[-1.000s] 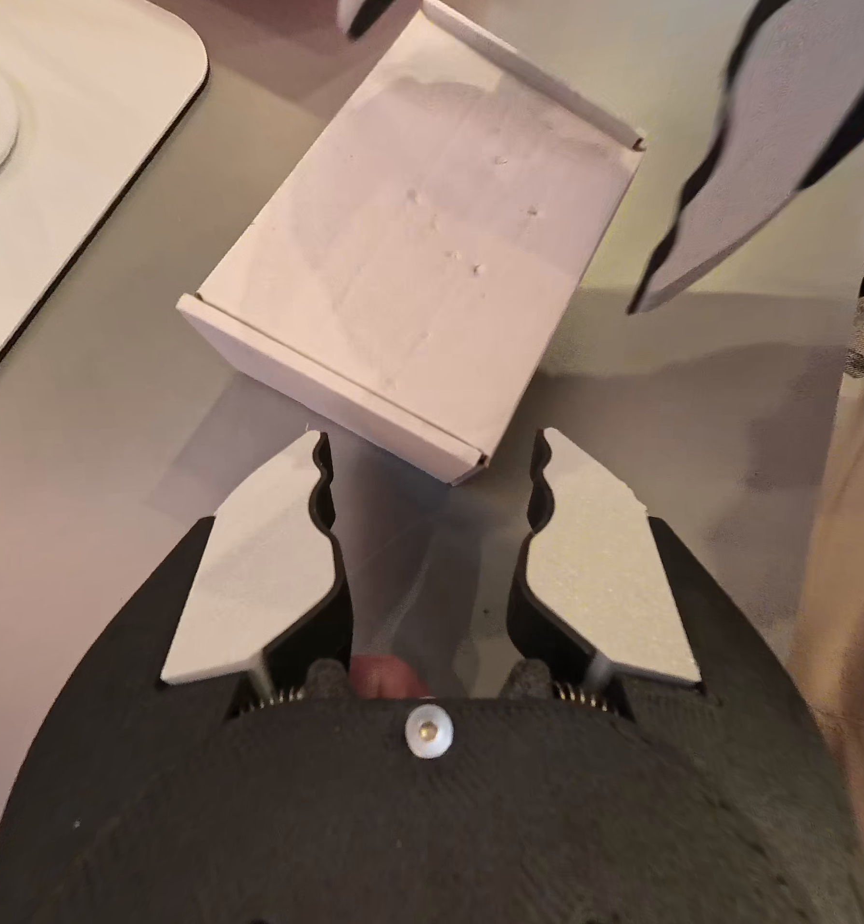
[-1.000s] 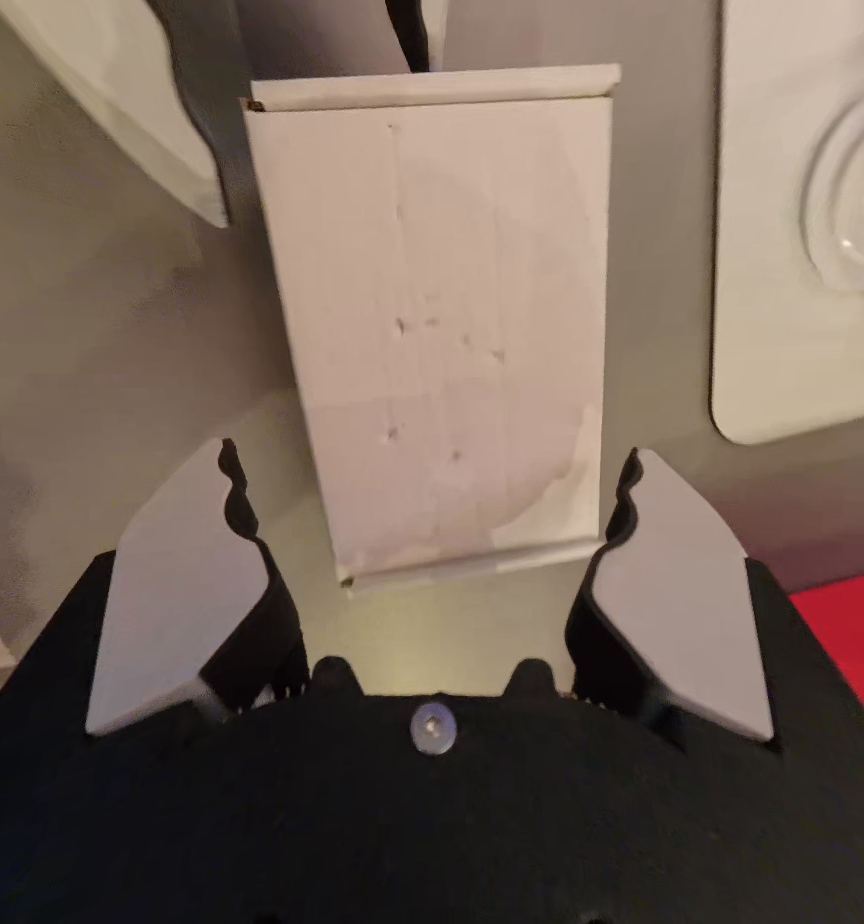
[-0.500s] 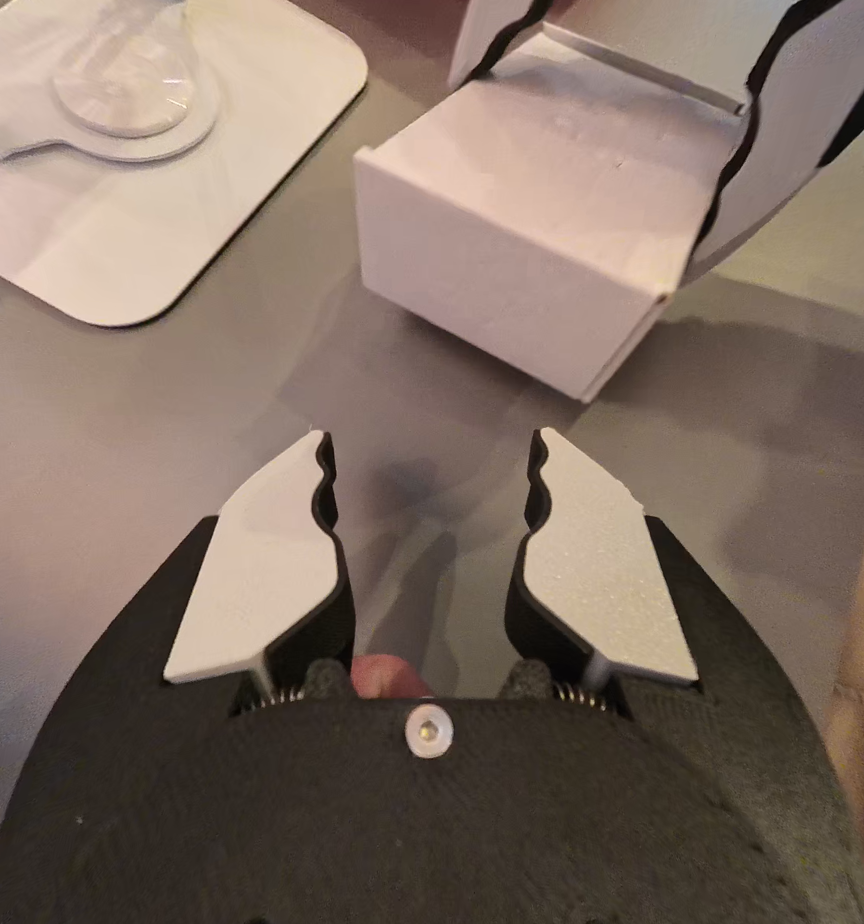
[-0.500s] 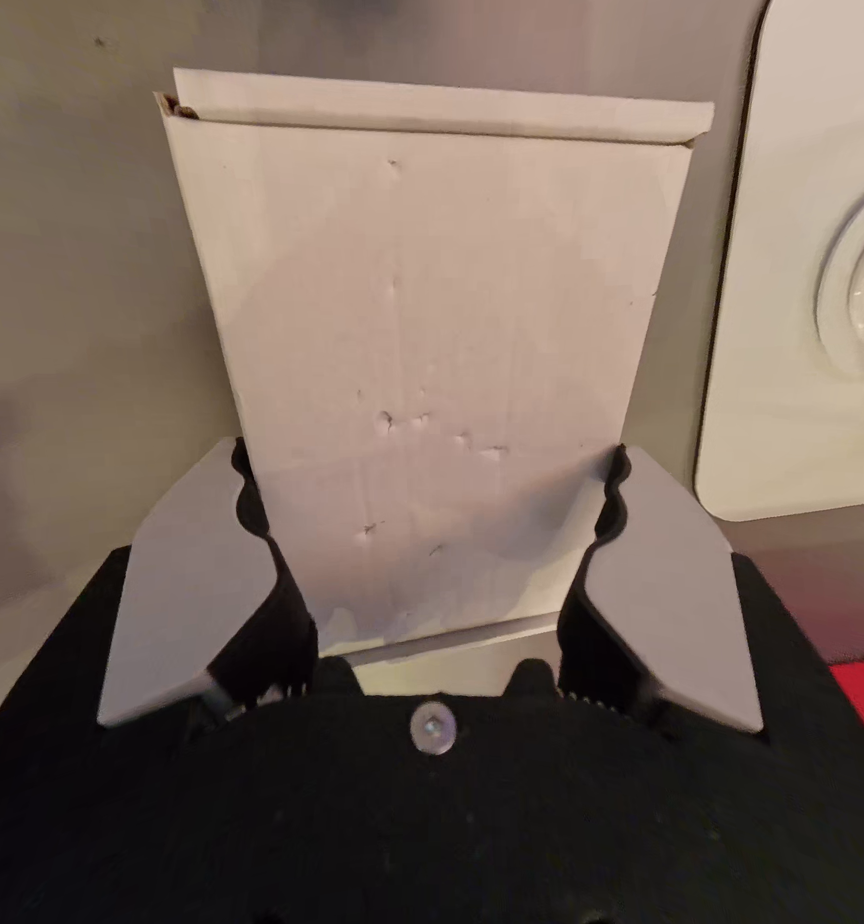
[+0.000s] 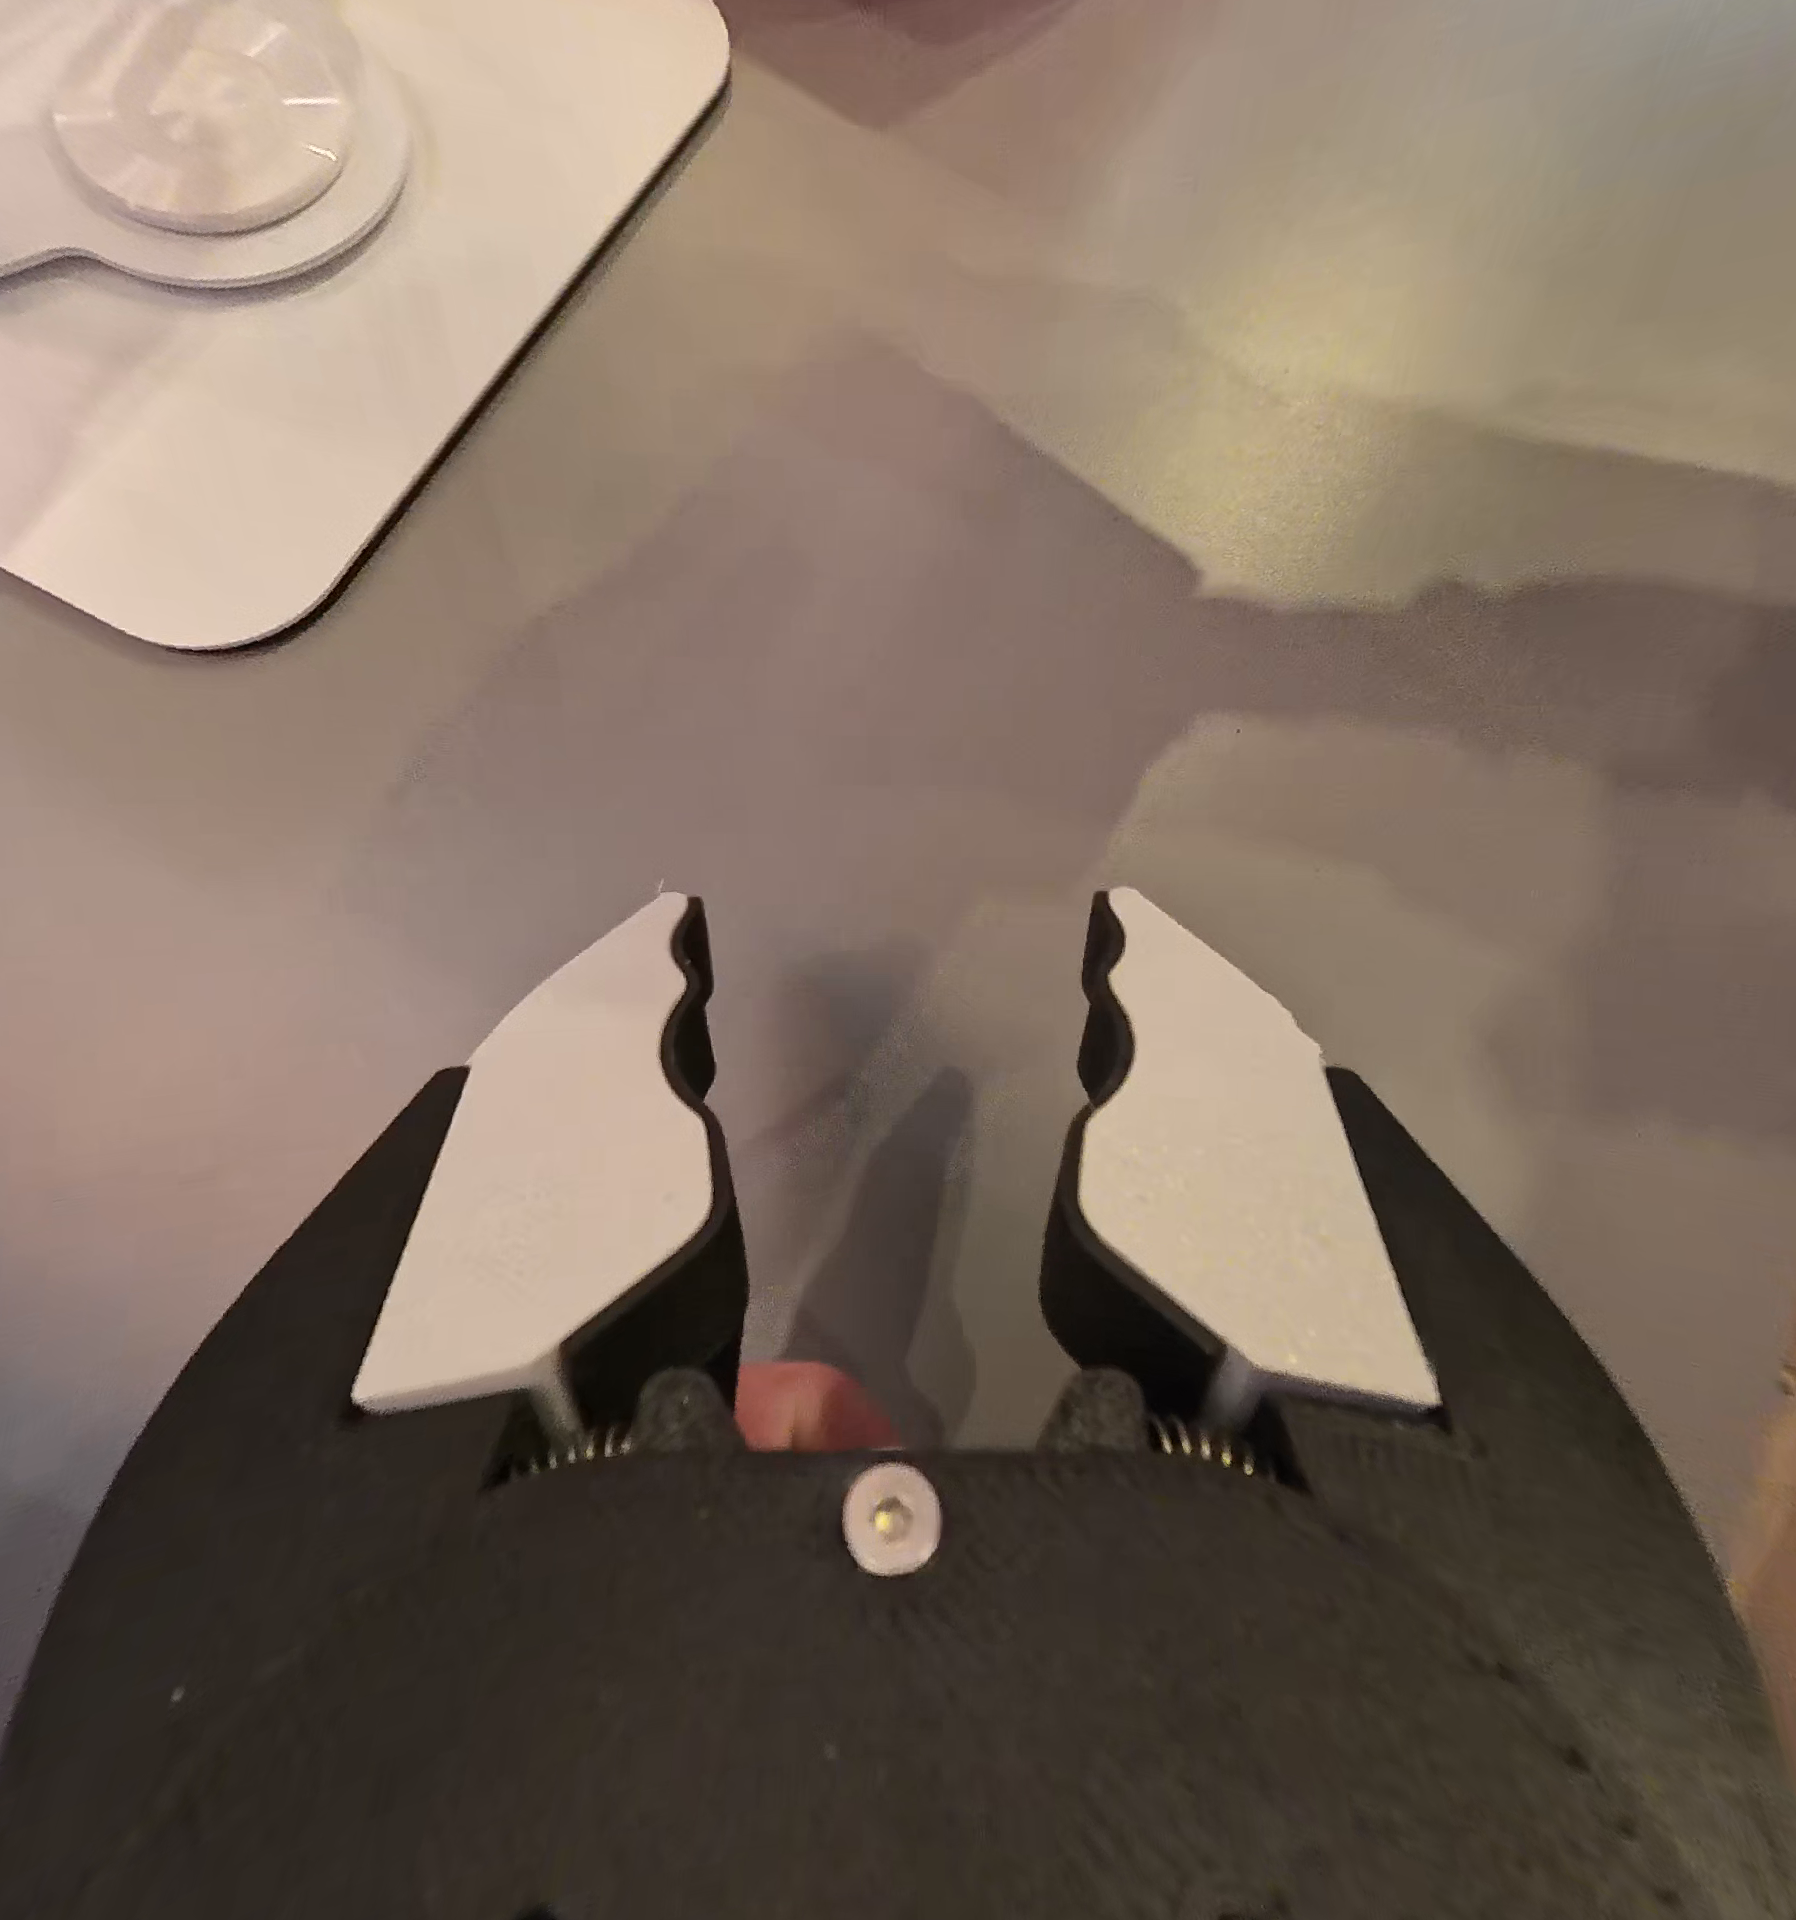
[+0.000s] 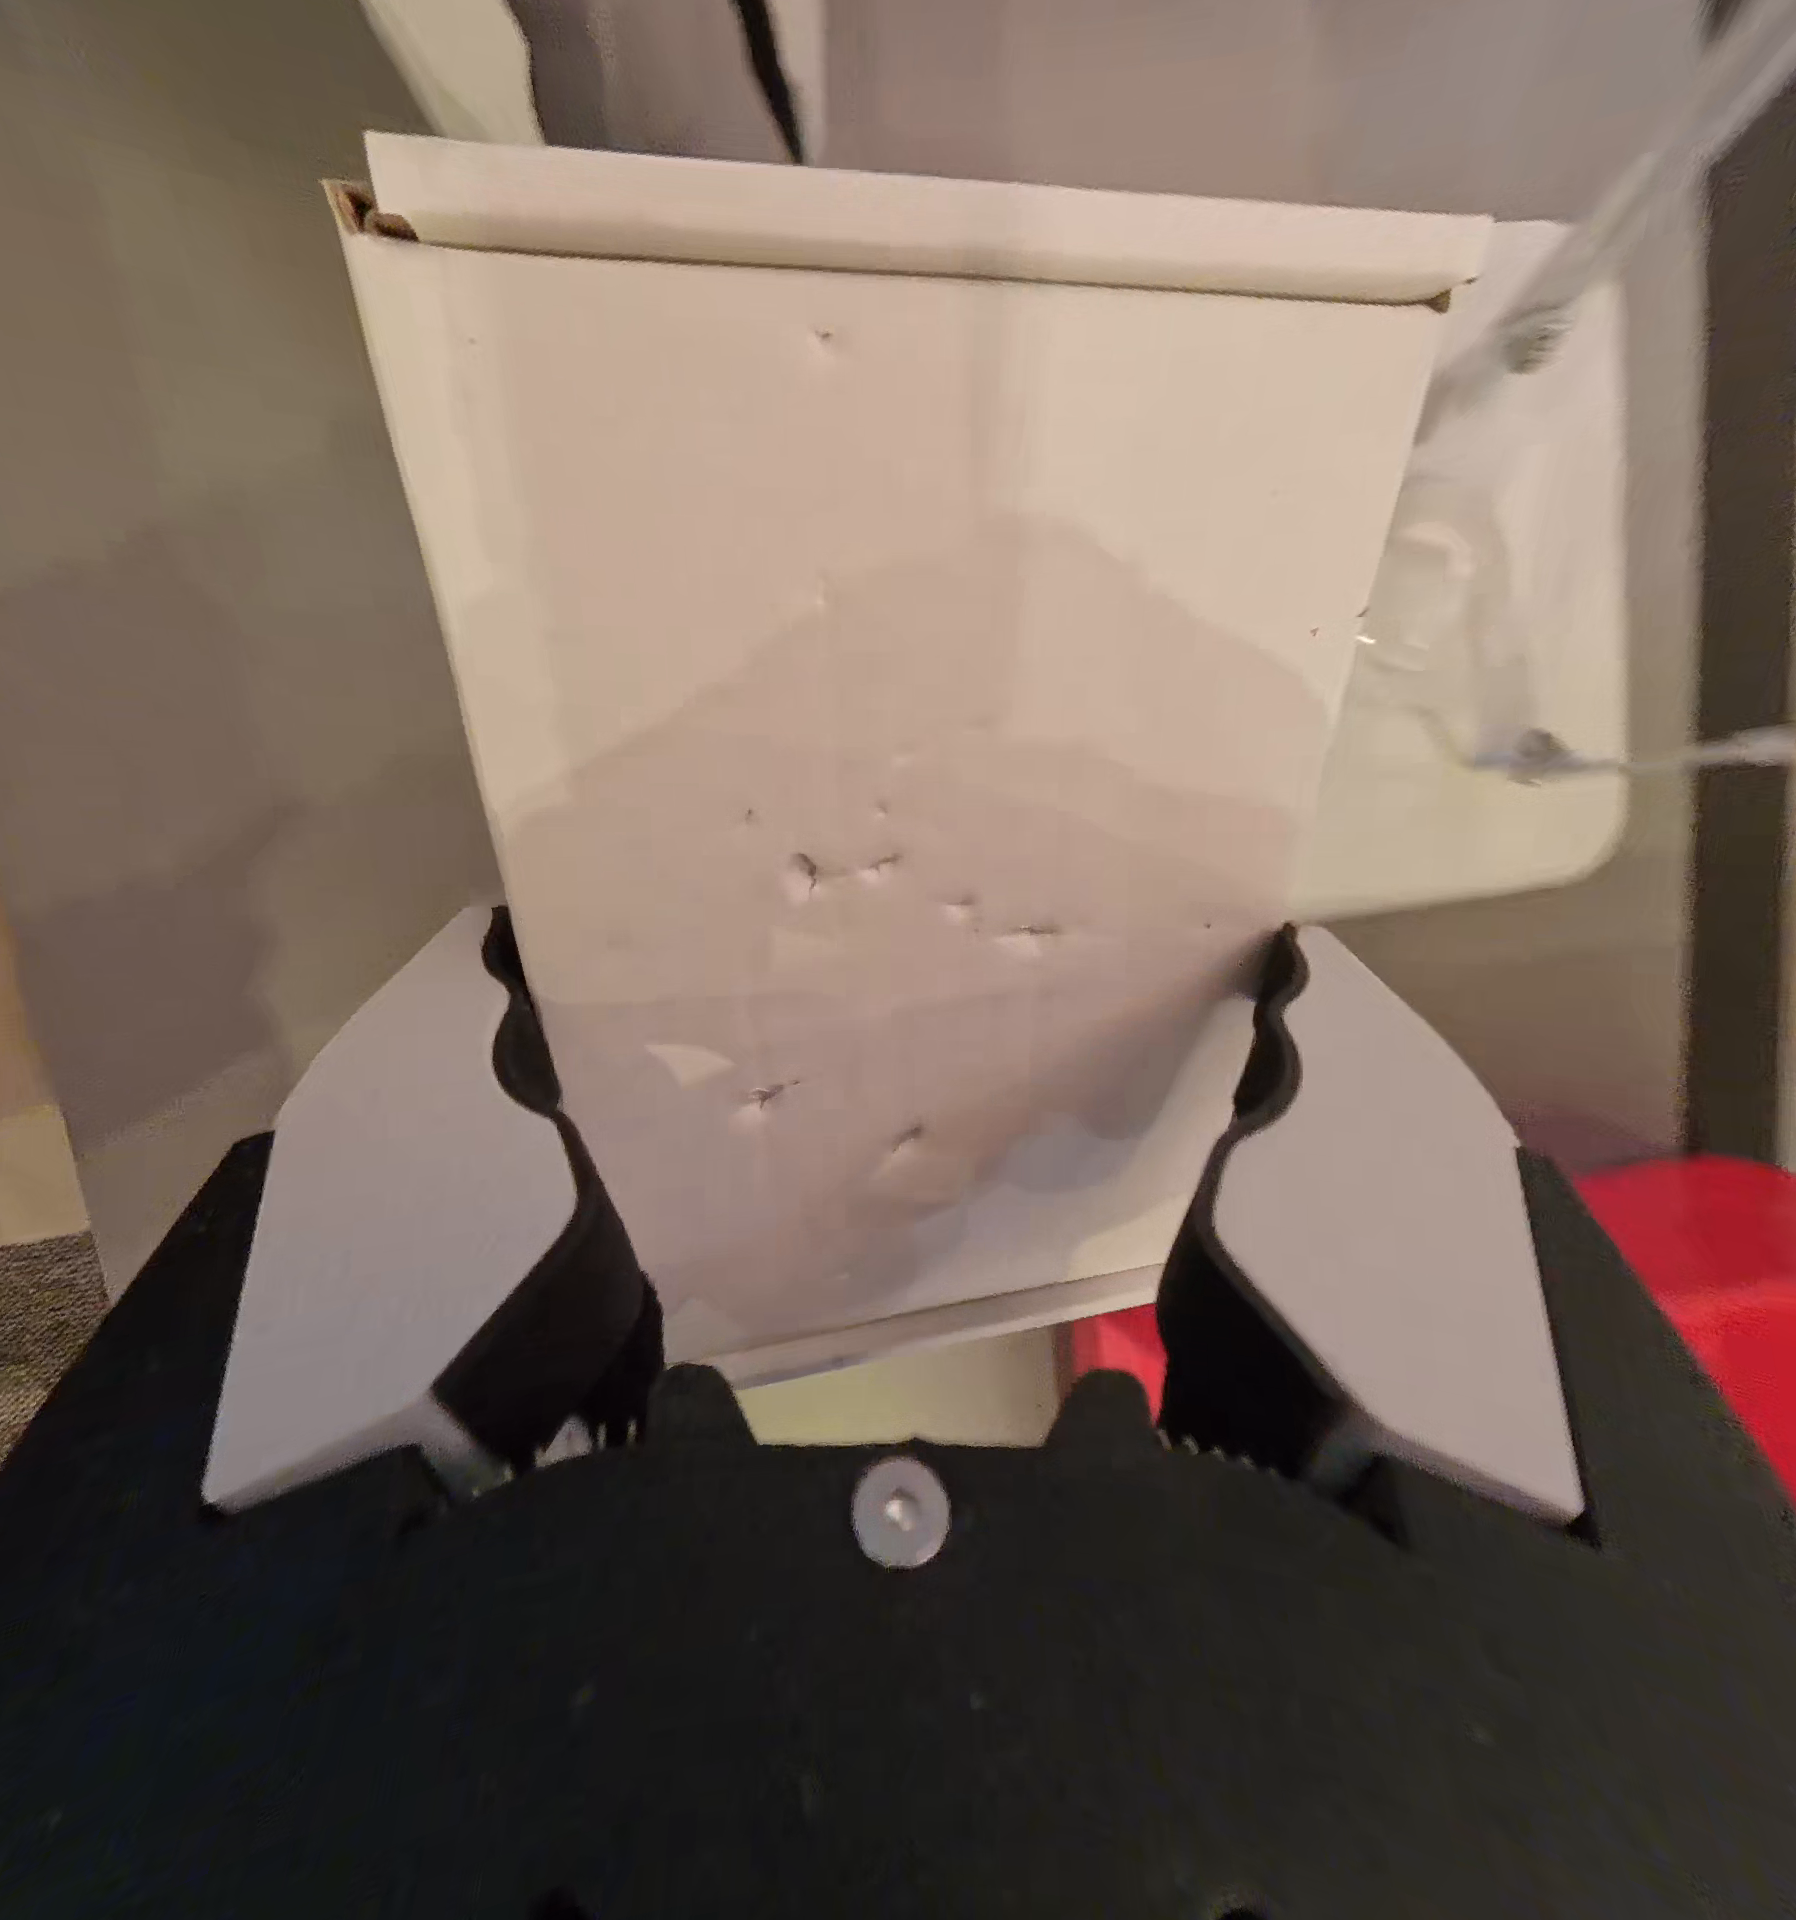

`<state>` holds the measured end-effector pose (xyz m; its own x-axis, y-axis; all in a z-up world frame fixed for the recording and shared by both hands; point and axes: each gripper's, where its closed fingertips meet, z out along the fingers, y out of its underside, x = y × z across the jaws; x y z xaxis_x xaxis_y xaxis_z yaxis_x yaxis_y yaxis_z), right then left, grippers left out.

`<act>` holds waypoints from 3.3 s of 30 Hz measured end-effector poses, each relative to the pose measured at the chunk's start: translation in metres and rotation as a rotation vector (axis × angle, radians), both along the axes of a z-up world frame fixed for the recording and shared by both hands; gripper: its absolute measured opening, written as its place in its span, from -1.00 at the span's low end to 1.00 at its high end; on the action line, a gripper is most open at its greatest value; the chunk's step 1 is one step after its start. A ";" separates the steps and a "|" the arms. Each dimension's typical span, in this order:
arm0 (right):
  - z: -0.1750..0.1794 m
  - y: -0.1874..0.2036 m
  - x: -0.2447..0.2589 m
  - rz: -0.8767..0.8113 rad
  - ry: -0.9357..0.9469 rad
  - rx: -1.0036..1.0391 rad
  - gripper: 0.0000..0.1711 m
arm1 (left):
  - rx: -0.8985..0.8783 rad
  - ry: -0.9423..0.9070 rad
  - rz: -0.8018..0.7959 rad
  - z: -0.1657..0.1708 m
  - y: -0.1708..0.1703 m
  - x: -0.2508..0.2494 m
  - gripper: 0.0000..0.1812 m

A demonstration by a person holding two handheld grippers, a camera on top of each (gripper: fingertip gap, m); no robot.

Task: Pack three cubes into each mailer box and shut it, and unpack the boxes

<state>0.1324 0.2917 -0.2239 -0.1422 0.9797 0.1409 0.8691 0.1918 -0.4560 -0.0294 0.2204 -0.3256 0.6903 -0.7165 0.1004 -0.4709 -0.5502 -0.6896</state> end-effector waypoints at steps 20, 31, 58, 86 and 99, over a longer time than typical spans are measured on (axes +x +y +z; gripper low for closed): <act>0.034 0.252 0.180 -0.219 -0.426 0.287 0.49 | -0.066 0.011 0.091 -0.021 -0.002 -0.011 -0.01; -0.042 0.306 0.182 -0.136 -0.564 0.295 0.48 | -0.060 -0.054 0.112 -0.019 0.003 -0.009 -0.08; -0.079 0.306 0.168 -0.051 -0.582 0.302 0.44 | -0.076 -0.077 0.092 -0.022 -0.001 -0.006 -0.11; 0.074 0.116 0.126 -0.428 -0.002 0.495 0.08 | 0.011 -0.029 0.068 -0.009 -0.002 -0.003 -0.17; -0.005 -0.031 -0.020 -0.437 0.331 0.094 0.02 | 0.049 -0.015 0.060 -0.001 -0.003 0.002 -0.23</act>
